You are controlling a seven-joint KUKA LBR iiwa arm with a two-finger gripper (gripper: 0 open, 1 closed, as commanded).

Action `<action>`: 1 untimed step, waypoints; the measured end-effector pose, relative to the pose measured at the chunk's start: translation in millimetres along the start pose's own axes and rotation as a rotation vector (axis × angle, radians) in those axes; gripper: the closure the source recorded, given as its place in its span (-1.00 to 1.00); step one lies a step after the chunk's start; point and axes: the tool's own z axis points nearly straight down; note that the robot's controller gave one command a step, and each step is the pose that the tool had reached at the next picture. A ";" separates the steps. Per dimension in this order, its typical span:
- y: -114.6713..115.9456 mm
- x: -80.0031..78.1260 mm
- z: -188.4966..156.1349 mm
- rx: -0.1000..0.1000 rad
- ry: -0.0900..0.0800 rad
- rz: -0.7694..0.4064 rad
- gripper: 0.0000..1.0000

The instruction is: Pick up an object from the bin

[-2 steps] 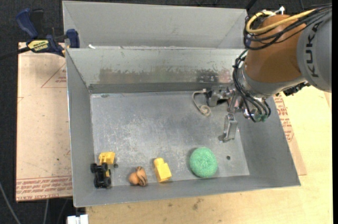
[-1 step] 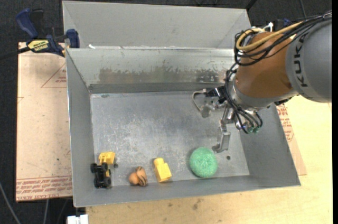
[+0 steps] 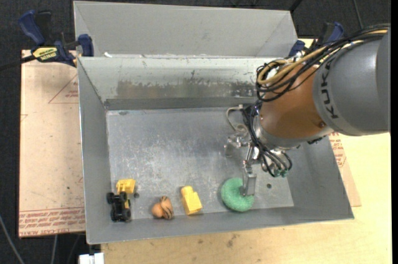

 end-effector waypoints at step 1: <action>-4.7 16.1 9.6 -0.001 -0.002 -0.096 -1.00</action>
Offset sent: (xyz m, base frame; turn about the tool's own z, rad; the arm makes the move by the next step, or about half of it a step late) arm -0.0398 -0.0053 -0.0110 -0.2011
